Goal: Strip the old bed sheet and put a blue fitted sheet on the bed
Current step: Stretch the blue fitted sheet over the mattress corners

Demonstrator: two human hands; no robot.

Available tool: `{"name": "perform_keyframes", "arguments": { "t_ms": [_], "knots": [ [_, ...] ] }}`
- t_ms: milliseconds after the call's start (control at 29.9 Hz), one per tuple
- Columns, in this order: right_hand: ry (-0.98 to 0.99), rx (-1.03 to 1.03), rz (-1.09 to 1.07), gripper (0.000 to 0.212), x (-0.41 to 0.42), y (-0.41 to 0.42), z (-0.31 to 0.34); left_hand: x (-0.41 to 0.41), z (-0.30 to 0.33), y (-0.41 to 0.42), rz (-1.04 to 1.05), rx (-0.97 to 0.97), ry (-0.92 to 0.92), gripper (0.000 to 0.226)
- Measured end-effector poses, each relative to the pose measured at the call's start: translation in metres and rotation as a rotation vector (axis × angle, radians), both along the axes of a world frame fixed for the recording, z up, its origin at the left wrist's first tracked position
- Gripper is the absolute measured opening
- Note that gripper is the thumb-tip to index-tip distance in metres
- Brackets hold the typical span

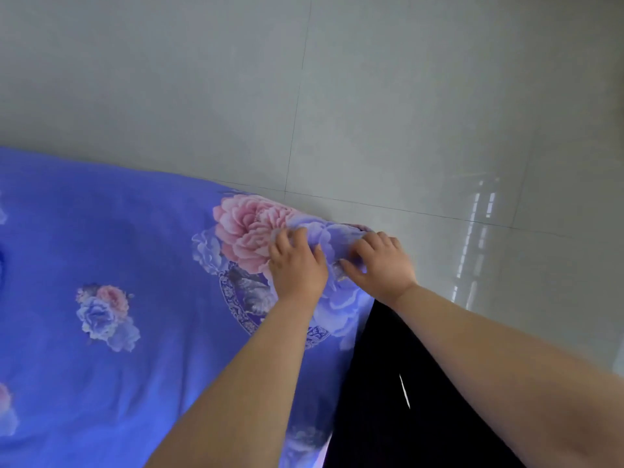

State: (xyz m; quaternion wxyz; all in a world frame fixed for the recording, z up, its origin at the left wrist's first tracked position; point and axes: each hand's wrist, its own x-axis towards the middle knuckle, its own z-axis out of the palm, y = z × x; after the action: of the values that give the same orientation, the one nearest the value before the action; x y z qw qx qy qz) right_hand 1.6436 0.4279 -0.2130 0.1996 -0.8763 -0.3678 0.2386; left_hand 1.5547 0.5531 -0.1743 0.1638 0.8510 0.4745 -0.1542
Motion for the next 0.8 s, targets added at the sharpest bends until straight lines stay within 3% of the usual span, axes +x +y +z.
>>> {"name": "perform_keyframes", "arguments": {
  "t_ms": [67,134,200,367,601,802],
  "knots": [
    [0.111,-0.287,0.149,0.039,0.009,0.012,0.007,0.0,0.005,0.0,0.037,-0.11,-0.004,0.036],
    [0.303,-0.537,0.098,0.035,0.033,0.021,0.011,0.005,0.009,0.006,0.049,-0.248,0.021,0.034],
    [0.452,-0.605,0.078,0.038,0.056,0.026,0.015,0.016,0.015,0.013,0.103,-0.351,0.062,0.036],
    [0.553,-0.603,0.189,0.029,0.11,0.051,0.048,0.059,0.034,0.036,0.348,-0.508,0.161,0.036],
    [0.398,-0.275,0.503,0.019,0.207,0.175,0.14,0.139,0.075,0.085,0.636,-0.52,-0.062,0.024],
    [0.293,-0.237,0.616,0.024,0.233,0.295,0.191,0.157,0.113,0.156,0.793,-0.446,-0.15,0.028]
  ]
}}
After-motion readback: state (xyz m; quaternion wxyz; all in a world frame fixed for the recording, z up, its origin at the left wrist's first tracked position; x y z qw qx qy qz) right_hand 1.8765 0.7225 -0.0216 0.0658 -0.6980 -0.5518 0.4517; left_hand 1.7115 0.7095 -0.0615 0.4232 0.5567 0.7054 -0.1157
